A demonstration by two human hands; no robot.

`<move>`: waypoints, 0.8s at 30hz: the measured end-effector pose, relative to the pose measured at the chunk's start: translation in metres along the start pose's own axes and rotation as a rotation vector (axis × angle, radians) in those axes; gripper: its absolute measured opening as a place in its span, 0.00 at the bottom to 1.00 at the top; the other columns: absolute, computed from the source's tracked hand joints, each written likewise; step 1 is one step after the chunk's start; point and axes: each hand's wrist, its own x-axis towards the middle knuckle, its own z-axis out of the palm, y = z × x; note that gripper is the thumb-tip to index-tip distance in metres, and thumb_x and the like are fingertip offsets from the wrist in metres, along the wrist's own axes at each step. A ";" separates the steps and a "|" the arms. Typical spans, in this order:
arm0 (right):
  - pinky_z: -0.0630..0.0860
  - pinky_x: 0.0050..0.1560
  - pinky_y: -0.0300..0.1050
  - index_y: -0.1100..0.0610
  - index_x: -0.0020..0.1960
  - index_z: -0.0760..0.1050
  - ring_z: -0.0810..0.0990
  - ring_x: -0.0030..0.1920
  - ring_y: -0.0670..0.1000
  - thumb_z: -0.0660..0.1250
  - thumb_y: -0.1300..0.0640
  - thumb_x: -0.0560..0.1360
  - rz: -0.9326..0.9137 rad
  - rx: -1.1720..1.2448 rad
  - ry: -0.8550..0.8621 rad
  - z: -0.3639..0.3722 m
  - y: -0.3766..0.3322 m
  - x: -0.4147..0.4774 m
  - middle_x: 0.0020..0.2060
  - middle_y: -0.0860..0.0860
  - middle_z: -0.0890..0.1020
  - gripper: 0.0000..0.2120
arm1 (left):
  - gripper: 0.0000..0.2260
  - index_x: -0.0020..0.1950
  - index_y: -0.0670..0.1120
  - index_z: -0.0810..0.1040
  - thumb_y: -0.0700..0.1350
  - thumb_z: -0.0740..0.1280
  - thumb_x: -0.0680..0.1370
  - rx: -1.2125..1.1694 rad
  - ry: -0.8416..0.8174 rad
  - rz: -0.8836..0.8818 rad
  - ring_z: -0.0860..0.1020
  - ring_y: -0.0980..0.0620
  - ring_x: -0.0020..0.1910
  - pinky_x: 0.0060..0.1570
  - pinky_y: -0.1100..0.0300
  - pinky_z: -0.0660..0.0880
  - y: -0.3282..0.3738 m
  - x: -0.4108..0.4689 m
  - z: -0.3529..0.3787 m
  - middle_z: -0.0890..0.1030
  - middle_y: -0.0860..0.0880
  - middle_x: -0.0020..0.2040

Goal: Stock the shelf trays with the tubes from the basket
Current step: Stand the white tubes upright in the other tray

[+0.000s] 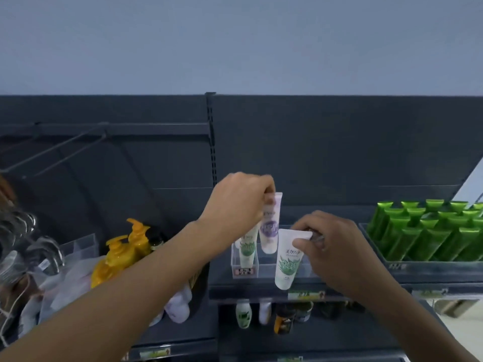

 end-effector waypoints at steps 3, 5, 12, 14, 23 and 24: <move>0.75 0.43 0.45 0.47 0.42 0.78 0.78 0.41 0.43 0.71 0.58 0.72 0.007 0.011 0.054 -0.003 0.012 0.022 0.40 0.42 0.80 0.06 | 0.03 0.45 0.53 0.81 0.46 0.69 0.78 -0.017 0.004 -0.037 0.80 0.50 0.39 0.40 0.53 0.78 -0.002 0.034 0.014 0.83 0.54 0.37; 0.75 0.42 0.46 0.48 0.42 0.78 0.78 0.40 0.43 0.71 0.58 0.72 -0.002 0.016 0.069 0.000 0.020 0.037 0.40 0.42 0.80 0.06 | 0.04 0.47 0.52 0.82 0.48 0.68 0.79 -0.007 -0.015 -0.040 0.80 0.48 0.40 0.41 0.54 0.76 -0.003 0.050 0.024 0.84 0.53 0.38; 0.75 0.39 0.47 0.48 0.40 0.77 0.76 0.37 0.44 0.72 0.60 0.70 -0.042 0.055 0.045 0.031 0.050 0.068 0.36 0.42 0.78 0.08 | 0.07 0.52 0.52 0.83 0.50 0.65 0.81 0.073 -0.189 -0.080 0.80 0.47 0.45 0.42 0.57 0.71 -0.016 0.065 0.070 0.84 0.50 0.44; 0.74 0.37 0.43 0.48 0.41 0.77 0.76 0.36 0.44 0.73 0.61 0.70 -0.061 0.053 0.035 0.041 0.059 0.072 0.37 0.42 0.78 0.09 | 0.08 0.53 0.51 0.83 0.50 0.65 0.81 0.063 -0.191 -0.097 0.80 0.48 0.46 0.42 0.58 0.68 -0.021 0.068 0.076 0.85 0.50 0.45; 0.74 0.35 0.40 0.54 0.43 0.80 0.76 0.36 0.43 0.74 0.63 0.70 -0.133 0.021 0.018 0.074 0.077 0.075 0.38 0.45 0.79 0.07 | 0.08 0.52 0.51 0.84 0.47 0.65 0.81 0.085 -0.239 -0.090 0.80 0.49 0.46 0.44 0.59 0.68 -0.033 0.067 0.084 0.85 0.51 0.45; 0.74 0.35 0.39 0.54 0.44 0.80 0.76 0.35 0.43 0.74 0.63 0.70 -0.131 0.017 0.012 0.077 0.078 0.076 0.38 0.45 0.79 0.07 | 0.08 0.52 0.51 0.84 0.46 0.65 0.80 0.080 -0.254 -0.093 0.80 0.49 0.46 0.45 0.59 0.68 -0.032 0.065 0.087 0.85 0.51 0.46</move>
